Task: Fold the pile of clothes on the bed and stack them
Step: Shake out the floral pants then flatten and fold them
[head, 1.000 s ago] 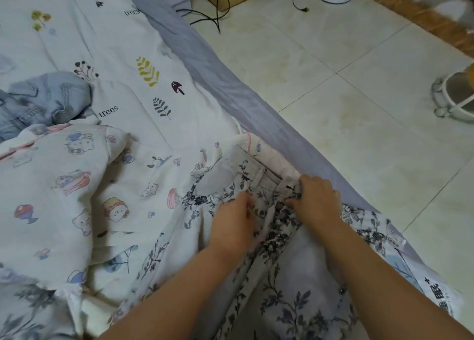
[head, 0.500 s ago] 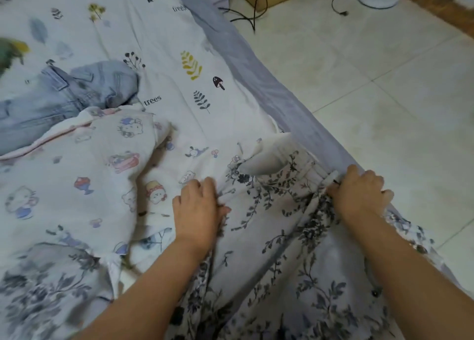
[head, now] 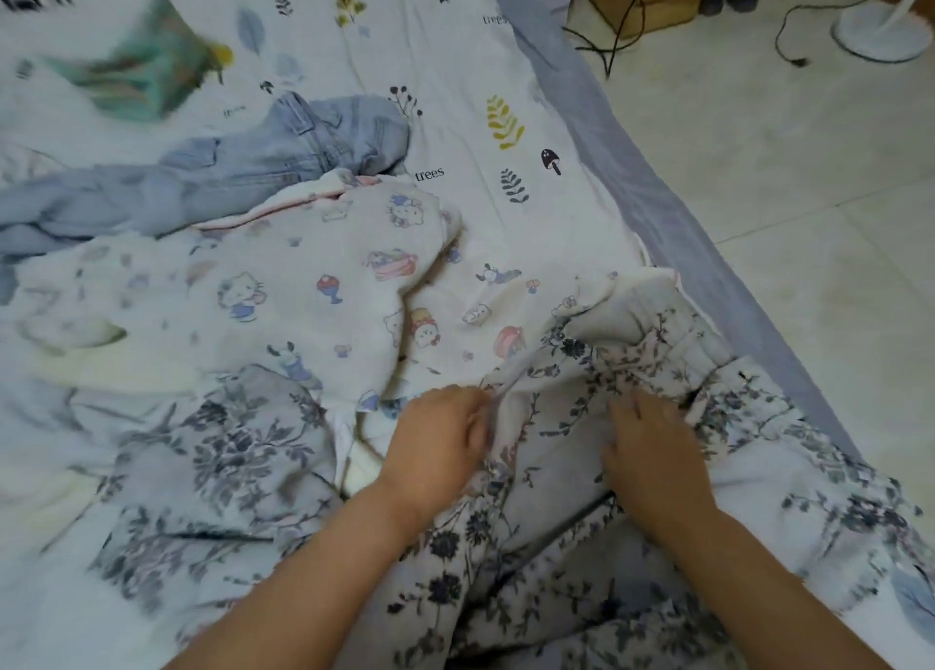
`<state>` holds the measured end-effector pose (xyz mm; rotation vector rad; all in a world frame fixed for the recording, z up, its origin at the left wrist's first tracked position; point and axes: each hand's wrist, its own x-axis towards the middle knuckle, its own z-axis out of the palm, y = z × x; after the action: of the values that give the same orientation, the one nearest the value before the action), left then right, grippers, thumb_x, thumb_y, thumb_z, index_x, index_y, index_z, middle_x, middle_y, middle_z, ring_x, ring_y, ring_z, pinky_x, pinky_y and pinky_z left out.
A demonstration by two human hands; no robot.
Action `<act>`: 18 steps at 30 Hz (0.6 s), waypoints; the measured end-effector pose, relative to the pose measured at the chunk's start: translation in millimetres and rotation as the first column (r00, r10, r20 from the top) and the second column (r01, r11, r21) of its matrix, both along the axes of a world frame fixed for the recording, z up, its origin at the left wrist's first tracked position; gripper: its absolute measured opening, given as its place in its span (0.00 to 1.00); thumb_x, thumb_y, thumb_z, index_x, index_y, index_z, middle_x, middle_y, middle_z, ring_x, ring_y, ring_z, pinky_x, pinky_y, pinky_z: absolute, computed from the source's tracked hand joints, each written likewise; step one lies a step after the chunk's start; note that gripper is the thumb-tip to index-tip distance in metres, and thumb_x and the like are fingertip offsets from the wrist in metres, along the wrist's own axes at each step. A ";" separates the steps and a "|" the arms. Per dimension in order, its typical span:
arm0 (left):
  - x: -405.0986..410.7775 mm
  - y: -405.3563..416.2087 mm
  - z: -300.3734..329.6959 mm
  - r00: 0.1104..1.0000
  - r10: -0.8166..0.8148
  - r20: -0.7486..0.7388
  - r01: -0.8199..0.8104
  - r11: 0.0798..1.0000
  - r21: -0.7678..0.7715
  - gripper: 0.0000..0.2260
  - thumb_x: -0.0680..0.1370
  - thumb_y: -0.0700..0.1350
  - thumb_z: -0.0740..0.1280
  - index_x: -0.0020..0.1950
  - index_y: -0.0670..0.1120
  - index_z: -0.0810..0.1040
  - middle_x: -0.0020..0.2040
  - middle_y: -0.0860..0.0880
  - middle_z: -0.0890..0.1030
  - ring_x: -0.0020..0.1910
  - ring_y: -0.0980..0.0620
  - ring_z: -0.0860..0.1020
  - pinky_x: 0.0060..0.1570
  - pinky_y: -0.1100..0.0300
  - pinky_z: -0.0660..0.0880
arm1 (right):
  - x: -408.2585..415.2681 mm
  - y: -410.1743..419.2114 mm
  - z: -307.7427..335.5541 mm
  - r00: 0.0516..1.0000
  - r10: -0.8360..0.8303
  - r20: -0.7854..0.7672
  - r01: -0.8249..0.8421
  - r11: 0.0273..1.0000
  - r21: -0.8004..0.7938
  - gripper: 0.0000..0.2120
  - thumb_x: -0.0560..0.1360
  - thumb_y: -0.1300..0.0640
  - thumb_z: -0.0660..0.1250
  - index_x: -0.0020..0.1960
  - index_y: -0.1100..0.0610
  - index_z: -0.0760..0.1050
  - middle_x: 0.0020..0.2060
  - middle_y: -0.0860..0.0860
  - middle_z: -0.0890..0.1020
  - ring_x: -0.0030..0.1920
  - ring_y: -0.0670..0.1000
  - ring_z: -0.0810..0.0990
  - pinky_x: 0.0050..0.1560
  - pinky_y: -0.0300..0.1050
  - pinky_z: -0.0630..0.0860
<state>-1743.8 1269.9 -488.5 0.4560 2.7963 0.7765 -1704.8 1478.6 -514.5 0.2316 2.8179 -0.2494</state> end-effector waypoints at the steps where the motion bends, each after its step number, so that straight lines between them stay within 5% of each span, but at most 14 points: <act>1: 8.6 -13.1 8.6 0.998 0.067 0.004 -0.067 0.997 0.030 0.09 0.74 0.37 0.62 0.50 0.43 0.80 0.44 0.47 0.81 0.45 0.48 0.77 0.44 0.59 0.69 | 4.0 -15.5 8.6 0.997 0.073 -0.003 -0.073 0.997 -0.030 0.20 0.78 0.58 0.57 0.70 0.59 0.65 0.67 0.58 0.68 0.66 0.57 0.66 0.66 0.50 0.64; 5: 51.1 -80.4 25.4 0.957 0.289 -0.016 -0.288 0.957 0.011 0.11 0.70 0.30 0.63 0.41 0.45 0.77 0.38 0.52 0.76 0.37 0.54 0.72 0.36 0.69 0.64 | 28.6 -85.9 31.9 0.944 0.328 -0.025 -0.321 0.902 -0.287 0.24 0.78 0.47 0.56 0.72 0.52 0.60 0.69 0.51 0.63 0.68 0.52 0.61 0.70 0.49 0.61; 8: 84.5 -133.0 21.6 0.948 0.318 -0.001 -0.316 0.941 -0.123 0.14 0.64 0.28 0.68 0.45 0.42 0.80 0.43 0.46 0.80 0.43 0.44 0.77 0.42 0.56 0.74 | 44.4 -143.3 31.6 0.865 0.500 0.042 -0.434 0.788 -0.436 0.35 0.74 0.39 0.60 0.76 0.47 0.49 0.76 0.50 0.49 0.75 0.51 0.45 0.73 0.53 0.45; 11: 113.3 -173.9 7.5 0.977 0.208 0.048 -0.186 0.941 -0.281 0.21 0.60 0.30 0.74 0.53 0.38 0.80 0.54 0.39 0.80 0.51 0.39 0.80 0.47 0.46 0.78 | 54.4 -191.8 20.5 0.719 0.684 0.122 -0.594 0.696 -0.403 0.48 0.69 0.36 0.67 0.76 0.45 0.39 0.75 0.48 0.36 0.74 0.52 0.32 0.69 0.60 0.31; 13: 126.3 -195.0 -5.6 0.986 0.138 0.095 -0.108 0.957 -0.268 0.26 0.63 0.28 0.71 0.60 0.38 0.77 0.63 0.37 0.75 0.60 0.39 0.76 0.57 0.44 0.75 | 59.4 -211.6 11.5 0.642 0.740 0.203 -0.690 0.672 -0.268 0.46 0.68 0.39 0.70 0.75 0.50 0.47 0.76 0.51 0.41 0.75 0.56 0.36 0.66 0.68 0.31; 15: 135.3 -211.2 -15.8 0.982 0.099 0.160 -0.063 0.975 -0.214 0.30 0.70 0.30 0.63 0.72 0.43 0.65 0.75 0.44 0.58 0.72 0.46 0.64 0.71 0.56 0.59 | 62.9 -224.1 10.7 0.628 0.744 0.231 -0.731 0.665 -0.154 0.36 0.70 0.44 0.70 0.71 0.54 0.59 0.73 0.56 0.55 0.74 0.59 0.51 0.68 0.71 0.39; 18: 141.7 -229.6 -30.6 0.963 0.001 0.270 0.047 0.984 -0.170 0.35 0.74 0.36 0.61 0.77 0.51 0.48 0.73 0.54 0.36 0.76 0.55 0.48 0.71 0.67 0.44 | 66.6 -227.1 14.2 0.646 0.760 0.069 -0.760 0.649 -0.027 0.26 0.68 0.42 0.71 0.60 0.54 0.72 0.57 0.55 0.77 0.59 0.54 0.75 0.66 0.56 0.63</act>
<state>-1602.1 1040.3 -519.2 0.3242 2.5706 0.5353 -1638.2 1251.6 -500.2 -0.9299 2.5555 -0.0296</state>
